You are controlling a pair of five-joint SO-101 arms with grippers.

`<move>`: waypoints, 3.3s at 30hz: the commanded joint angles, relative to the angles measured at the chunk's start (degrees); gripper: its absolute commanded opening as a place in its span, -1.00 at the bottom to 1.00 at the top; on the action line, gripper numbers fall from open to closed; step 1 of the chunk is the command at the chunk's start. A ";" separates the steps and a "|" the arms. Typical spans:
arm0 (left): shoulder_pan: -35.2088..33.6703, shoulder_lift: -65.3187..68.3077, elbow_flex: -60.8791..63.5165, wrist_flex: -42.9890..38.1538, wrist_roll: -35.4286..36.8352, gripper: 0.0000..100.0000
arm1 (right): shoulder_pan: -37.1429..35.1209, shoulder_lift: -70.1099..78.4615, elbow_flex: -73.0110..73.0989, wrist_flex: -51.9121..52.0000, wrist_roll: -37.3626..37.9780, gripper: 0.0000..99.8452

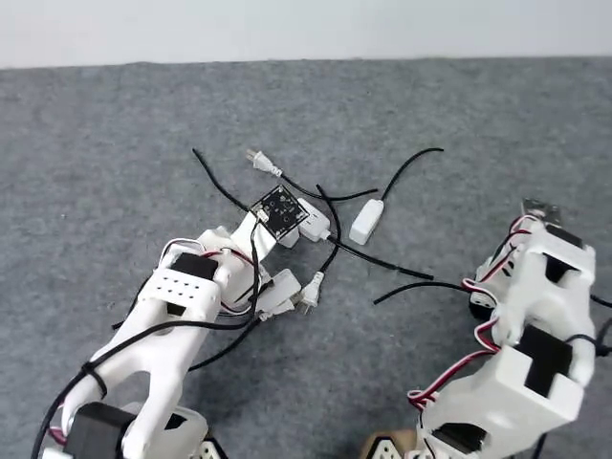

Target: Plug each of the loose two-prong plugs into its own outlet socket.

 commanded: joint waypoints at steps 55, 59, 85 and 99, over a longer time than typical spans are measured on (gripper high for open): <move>7.56 7.65 -8.48 10.64 1.76 -0.66 | -3.03 -2.77 2.11 -6.11 -0.26 -0.98; 7.56 7.91 -8.57 10.46 1.76 -0.66 | -3.03 -2.77 2.11 -6.11 -0.26 -0.98; 6.95 16.18 -16.13 18.73 2.90 -0.75 | -3.30 -2.86 2.20 -6.02 -0.26 -0.98; 4.22 31.65 -32.13 26.64 2.99 -0.66 | -3.12 -2.86 2.20 -5.85 -0.26 -0.98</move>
